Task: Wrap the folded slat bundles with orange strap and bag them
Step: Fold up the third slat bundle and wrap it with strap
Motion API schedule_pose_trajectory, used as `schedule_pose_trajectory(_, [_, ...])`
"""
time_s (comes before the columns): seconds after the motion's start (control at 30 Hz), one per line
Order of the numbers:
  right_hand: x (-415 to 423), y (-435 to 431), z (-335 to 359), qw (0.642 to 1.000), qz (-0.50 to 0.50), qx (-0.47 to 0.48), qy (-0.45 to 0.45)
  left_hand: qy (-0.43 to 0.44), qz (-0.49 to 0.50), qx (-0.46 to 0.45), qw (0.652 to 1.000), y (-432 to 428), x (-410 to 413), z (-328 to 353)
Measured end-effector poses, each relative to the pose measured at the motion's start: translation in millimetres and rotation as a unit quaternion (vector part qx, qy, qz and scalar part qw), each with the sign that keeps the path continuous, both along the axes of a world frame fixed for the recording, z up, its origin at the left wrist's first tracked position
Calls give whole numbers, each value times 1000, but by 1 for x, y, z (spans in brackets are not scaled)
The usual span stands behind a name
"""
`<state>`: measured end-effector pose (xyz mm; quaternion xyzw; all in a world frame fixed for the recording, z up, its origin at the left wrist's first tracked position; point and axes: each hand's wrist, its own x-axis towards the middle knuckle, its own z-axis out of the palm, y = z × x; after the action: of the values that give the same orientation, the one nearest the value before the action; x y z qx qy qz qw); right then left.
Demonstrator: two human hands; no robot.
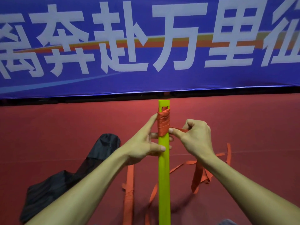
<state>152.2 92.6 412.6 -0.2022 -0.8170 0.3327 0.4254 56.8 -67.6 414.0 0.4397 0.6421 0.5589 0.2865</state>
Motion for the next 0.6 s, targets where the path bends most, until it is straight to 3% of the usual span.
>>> schedule_pose_trajectory(0.3, [3,6,-6,999,48,-14,-16,39,140,36,989,3,4,-3])
schedule_pose_trajectory(0.43, [-4,-17,-3,997,80,1,1,122,187,3,975,9,5,-7])
schedule_pose_trajectory(0.6, [-8,-24,-3,999,39,0,13,210,264,-28,941,13,14,-5])
